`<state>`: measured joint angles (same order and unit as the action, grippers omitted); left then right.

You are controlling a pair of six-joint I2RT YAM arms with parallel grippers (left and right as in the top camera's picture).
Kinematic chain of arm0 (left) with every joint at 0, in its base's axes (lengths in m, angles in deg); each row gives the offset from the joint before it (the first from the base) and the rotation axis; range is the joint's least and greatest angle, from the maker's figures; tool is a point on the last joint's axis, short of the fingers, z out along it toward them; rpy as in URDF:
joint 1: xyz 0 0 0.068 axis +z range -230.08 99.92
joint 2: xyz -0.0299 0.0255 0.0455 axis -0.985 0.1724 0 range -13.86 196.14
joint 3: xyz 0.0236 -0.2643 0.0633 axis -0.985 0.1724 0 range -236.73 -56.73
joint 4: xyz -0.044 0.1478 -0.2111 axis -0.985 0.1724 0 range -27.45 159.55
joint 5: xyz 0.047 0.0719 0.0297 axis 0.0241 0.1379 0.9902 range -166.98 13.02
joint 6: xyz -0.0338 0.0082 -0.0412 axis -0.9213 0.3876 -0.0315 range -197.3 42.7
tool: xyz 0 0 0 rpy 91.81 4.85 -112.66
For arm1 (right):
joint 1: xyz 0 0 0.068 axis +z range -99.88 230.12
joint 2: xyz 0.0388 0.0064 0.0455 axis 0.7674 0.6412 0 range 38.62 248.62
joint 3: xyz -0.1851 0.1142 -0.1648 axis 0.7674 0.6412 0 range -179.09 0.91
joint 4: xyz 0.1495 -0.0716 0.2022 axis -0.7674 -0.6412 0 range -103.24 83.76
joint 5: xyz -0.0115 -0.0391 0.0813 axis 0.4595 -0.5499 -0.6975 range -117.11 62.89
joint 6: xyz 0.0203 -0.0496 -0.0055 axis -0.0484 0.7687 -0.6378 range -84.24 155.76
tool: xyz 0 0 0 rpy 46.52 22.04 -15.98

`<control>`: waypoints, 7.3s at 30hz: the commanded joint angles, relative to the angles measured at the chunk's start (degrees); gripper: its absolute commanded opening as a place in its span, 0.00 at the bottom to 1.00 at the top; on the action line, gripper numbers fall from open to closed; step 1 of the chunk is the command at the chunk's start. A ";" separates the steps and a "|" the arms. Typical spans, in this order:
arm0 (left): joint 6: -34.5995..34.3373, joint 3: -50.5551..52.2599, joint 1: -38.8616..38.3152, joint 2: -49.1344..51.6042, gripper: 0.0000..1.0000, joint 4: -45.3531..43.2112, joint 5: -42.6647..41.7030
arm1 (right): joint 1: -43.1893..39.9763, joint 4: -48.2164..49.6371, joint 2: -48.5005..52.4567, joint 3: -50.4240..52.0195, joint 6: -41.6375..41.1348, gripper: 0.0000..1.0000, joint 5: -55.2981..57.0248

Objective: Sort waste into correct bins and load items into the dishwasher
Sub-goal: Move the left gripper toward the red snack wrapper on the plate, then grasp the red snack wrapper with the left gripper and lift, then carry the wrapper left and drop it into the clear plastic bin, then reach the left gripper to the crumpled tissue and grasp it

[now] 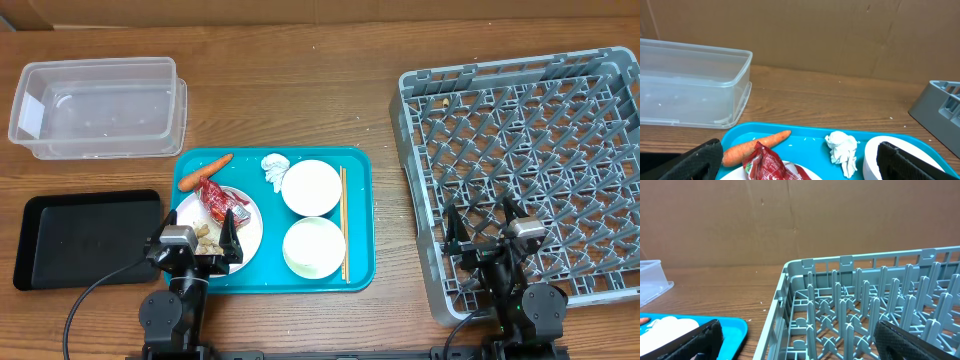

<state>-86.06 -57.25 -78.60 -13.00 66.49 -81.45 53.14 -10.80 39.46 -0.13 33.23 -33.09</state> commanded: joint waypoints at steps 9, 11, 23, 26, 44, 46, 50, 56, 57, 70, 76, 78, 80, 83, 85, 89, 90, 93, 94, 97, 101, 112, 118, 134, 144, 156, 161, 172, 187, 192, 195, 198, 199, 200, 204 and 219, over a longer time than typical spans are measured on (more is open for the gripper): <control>1.05 0.24 -0.33 -0.61 1.00 0.15 0.59 | -0.22 0.33 -0.68 0.59 0.42 1.00 -0.28; 1.05 0.24 -0.33 -0.61 1.00 0.15 0.61 | -0.22 0.33 -0.68 0.59 0.42 1.00 -0.28; 1.05 0.24 -0.33 -0.61 1.00 0.15 0.59 | -0.22 0.33 -0.68 0.59 0.42 1.00 -0.28; 1.05 0.24 -0.33 -0.61 1.00 0.15 0.59 | -0.22 0.33 -0.68 0.59 0.42 1.00 -0.28; 1.05 0.24 -0.33 -0.61 1.00 0.15 0.59 | -0.22 0.33 -0.68 0.59 0.42 1.00 -0.28; 1.05 0.24 -0.33 -0.61 1.00 0.15 0.59 | -0.22 0.33 -0.68 0.59 0.42 1.00 -0.28; 1.05 0.24 -0.33 -0.61 1.00 0.15 0.59 | -0.22 0.33 -0.68 0.59 0.42 1.00 -0.28; 1.07 0.24 -0.33 -0.61 1.00 0.15 0.63 | -0.22 0.35 -0.68 0.59 0.42 1.00 -0.33; 1.05 0.24 -0.33 -0.61 1.00 0.13 0.59 | -0.22 0.44 -0.68 0.59 0.44 1.00 -0.26; -3.26 -3.10 -0.33 -0.50 1.00 6.10 0.59 | -0.20 -5.16 -0.66 -3.89 -9.09 1.00 -2.40; -3.26 -13.33 -0.33 3.21 1.00 17.84 0.63 | -0.20 -13.40 2.95 -13.84 -9.09 1.00 -0.44; -3.23 -17.14 -0.33 6.03 1.00 20.41 0.61 | -0.20 -16.06 5.88 -17.62 -9.09 1.00 -0.28; -2.97 -21.57 -0.33 10.25 1.00 23.52 0.59 | -0.20 -19.50 9.70 -21.81 -9.09 1.00 -0.26; -1.33 -29.16 -0.33 18.67 1.00 29.40 0.59 | -0.20 -25.33 16.96 -28.68 -9.09 1.00 -0.28; 0.09 -34.45 -0.33 24.44 1.00 33.79 0.61 | -0.20 -28.94 21.73 -32.96 -9.05 1.00 -0.26; 0.22 -46.56 -0.33 36.39 1.00 44.00 0.63 | -0.20 -37.99 32.11 -42.18 -7.21 1.00 0.68; 0.22 -49.66 -0.33 39.39 1.00 46.73 0.68 | -0.20 -40.52 34.86 -44.61 -6.84 1.00 0.92; 0.20 -57.24 -0.33 47.25 1.00 53.27 0.55 | -0.20 -46.12 41.29 -49.94 -6.03 1.00 1.25; 0.20 -58.40 -0.33 48.63 1.00 54.36 0.33 | -0.20 -47.45 42.80 -50.93 -6.05 1.00 1.20; 0.15 -61.20 -0.33 53.51 1.00 57.81 -0.04 | -0.20 -49.77 46.38 -52.24 -6.08 1.00 1.14; -0.55 -61.20 -0.33 57.99 1.00 58.84 -0.07 | -0.22 -50.64 48.19 -52.30 -6.03 1.00 1.03; -11.56 -61.13 0.72 71.38 1.00 57.29 0.63 | -0.22 -50.97 48.30 -52.30 -6.08 1.00 4.66; -15.72 -61.13 2.01 80.85 1.00 54.07 0.63 | -0.22 -51.36 48.30 -52.30 -6.08 1.00 4.66; -15.74 -61.13 1.97 95.82 0.79 44.19 1.81 | -0.22 -51.32 48.33 -52.28 -6.05 1.00 4.90; -15.67 -61.16 1.90 96.19 0.20 42.07 1.57 | -0.22 -51.32 48.33 -52.28 -6.05 0.99 4.92; -13.57 -66.66 1.90 94.03 0.04 45.83 1.73 | -0.22 -51.32 48.33 -52.28 -6.03 0.99 5.11; -12.96 -75.63 2.01 91.14 0.04 50.31 4.50 | -0.22 -51.32 48.33 -52.28 -6.03 0.99 5.11; -13.16 -84.83 7.52 90.82 0.04 39.19 16.72 | -0.22 -51.32 48.33 -52.28 -6.03 1.00 5.09; -13.51 -84.87 13.68 97.50 0.62 31.63 12.33 | -0.20 -51.52 48.33 -52.28 -6.05 1.00 5.07; -13.53 -84.85 10.16 95.36 0.60 38.86 -9.64 | -0.20 -51.47 48.33 -52.28 -6.05 1.00 5.07; -13.44 -84.65 5.22 95.67 0.65 43.74 -11.98 | -0.20 -51.54 48.33 -52.28 -6.05 1.00 5.07; -12.24 -84.35 -0.42 96.59 0.73 46.56 -9.60 | -0.20 -51.52 48.33 -52.28 -6.05 1.00 5.07; -11.76 -84.13 -2.43 97.18 0.75 46.84 -7.56 | -0.20 -51.54 48.33 -52.28 -6.05 1.00 5.07; -11.78 -84.00 -3.91 97.61 0.76 47.08 -5.64 | -0.20 -51.54 48.33 -52.28 -6.05 1.00 5.07; -11.87 -83.95 -9.20 100.69 0.77 46.84 -0.15 | -0.20 -51.54 48.33 -52.28 -6.05 1.00 5.05; -16.13 -83.95 -13.14 114.90 0.59 45.72 -5.62 | -0.20 -51.54 48.33 -52.28 -6.08 1.00 5.05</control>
<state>-101.25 -141.20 -91.26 100.22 112.28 -85.72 53.14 -62.49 88.12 -50.75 26.81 -28.35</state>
